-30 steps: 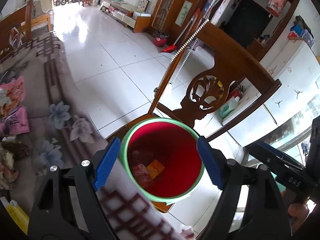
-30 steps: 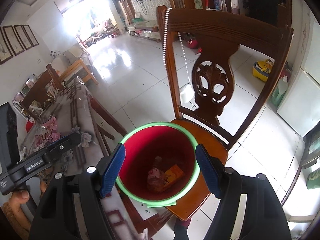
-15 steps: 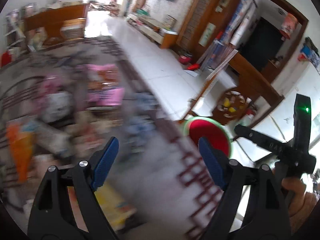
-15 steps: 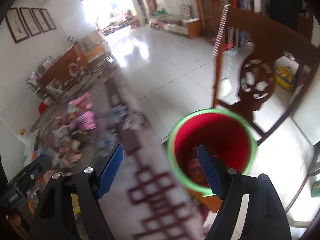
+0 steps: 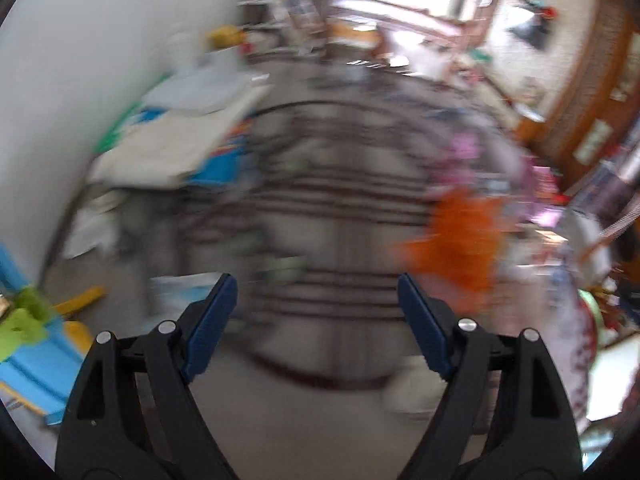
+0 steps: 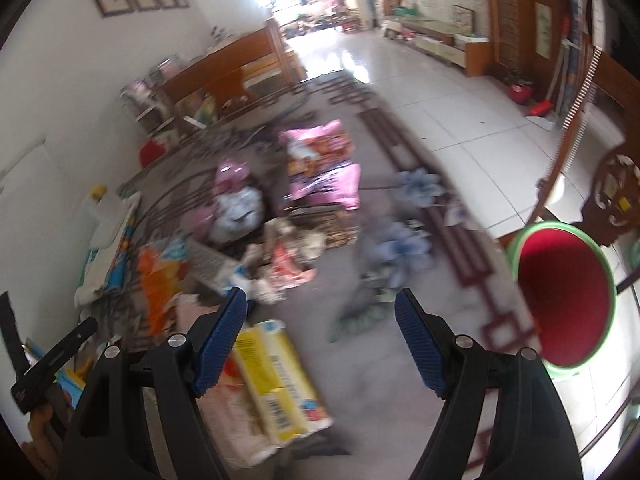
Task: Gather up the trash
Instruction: 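Return both tools to the table over the trash, then grasp the blue foil snack bag with the left tool while the right tool grasps the orange bag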
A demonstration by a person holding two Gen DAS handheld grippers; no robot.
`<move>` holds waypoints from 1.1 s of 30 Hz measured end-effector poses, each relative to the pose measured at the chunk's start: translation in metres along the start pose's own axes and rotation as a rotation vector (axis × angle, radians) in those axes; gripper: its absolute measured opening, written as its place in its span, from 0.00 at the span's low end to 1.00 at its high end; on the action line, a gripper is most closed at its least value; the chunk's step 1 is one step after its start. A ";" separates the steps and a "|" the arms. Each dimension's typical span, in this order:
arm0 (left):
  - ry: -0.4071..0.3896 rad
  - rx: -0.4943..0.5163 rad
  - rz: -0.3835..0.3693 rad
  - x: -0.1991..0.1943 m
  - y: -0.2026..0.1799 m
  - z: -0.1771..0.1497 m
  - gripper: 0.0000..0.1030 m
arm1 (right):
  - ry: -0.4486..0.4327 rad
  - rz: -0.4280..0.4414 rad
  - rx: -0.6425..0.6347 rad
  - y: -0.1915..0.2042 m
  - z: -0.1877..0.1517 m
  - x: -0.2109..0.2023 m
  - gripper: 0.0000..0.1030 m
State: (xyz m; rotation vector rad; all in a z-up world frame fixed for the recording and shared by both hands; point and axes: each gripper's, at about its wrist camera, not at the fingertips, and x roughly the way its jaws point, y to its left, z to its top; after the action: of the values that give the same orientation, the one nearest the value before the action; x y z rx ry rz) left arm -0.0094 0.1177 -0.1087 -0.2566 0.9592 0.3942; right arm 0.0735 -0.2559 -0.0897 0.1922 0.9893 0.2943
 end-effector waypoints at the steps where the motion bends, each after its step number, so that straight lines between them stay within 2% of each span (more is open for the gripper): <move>1: 0.012 -0.008 0.029 0.006 0.010 0.000 0.77 | 0.004 0.005 -0.011 0.008 0.000 0.002 0.72; 5: 0.086 -0.034 0.112 0.035 0.049 -0.007 0.78 | 0.015 0.035 -0.056 0.036 0.005 0.010 0.72; 8: 0.129 -0.043 0.133 0.048 0.065 -0.016 0.78 | 0.018 0.083 -0.112 0.065 0.012 0.016 0.72; 11: 0.144 -0.014 0.172 0.058 0.067 -0.021 0.80 | 0.066 0.150 -0.159 0.094 0.017 0.032 0.74; 13: 0.147 0.019 0.159 0.063 0.060 -0.021 0.81 | 0.114 0.188 -0.171 0.110 0.019 0.050 0.74; 15: 0.170 0.008 0.120 0.069 0.059 -0.022 0.81 | 0.157 0.183 -0.190 0.125 0.021 0.070 0.74; 19: 0.177 -0.017 0.117 0.076 0.059 -0.020 0.77 | 0.201 0.175 -0.210 0.145 0.022 0.096 0.75; 21: 0.183 -0.016 0.117 0.079 0.060 -0.019 0.73 | 0.229 0.171 -0.209 0.152 0.024 0.111 0.81; 24: 0.191 -0.025 0.124 0.082 0.062 -0.019 0.70 | 0.262 0.152 -0.211 0.159 0.024 0.130 0.81; 25: 0.193 -0.026 0.126 0.084 0.063 -0.019 0.63 | 0.271 0.143 -0.220 0.161 0.023 0.137 0.81; 26: 0.194 -0.023 0.131 0.085 0.062 -0.019 0.53 | 0.282 0.130 -0.235 0.162 0.022 0.142 0.71; 27: 0.191 -0.014 0.134 0.085 0.062 -0.019 0.50 | 0.295 0.110 -0.256 0.164 0.020 0.148 0.63; 28: 0.185 -0.009 0.129 0.085 0.061 -0.018 0.38 | 0.272 0.102 -0.272 0.166 0.020 0.147 0.55; 29: 0.181 0.000 0.133 0.085 0.060 -0.017 0.24 | 0.268 0.120 -0.281 0.167 0.019 0.146 0.52; 30: 0.180 0.009 0.137 0.085 0.059 -0.017 0.24 | 0.273 0.148 -0.274 0.167 0.020 0.144 0.51; 33: 0.162 -0.018 0.062 0.079 0.056 -0.012 0.21 | 0.220 0.190 -0.265 0.164 0.024 0.127 0.49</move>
State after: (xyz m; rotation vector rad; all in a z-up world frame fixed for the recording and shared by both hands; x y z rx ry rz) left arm -0.0026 0.1803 -0.1833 -0.2790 1.1249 0.4443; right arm 0.1333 -0.0602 -0.1294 0.0107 1.1401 0.6263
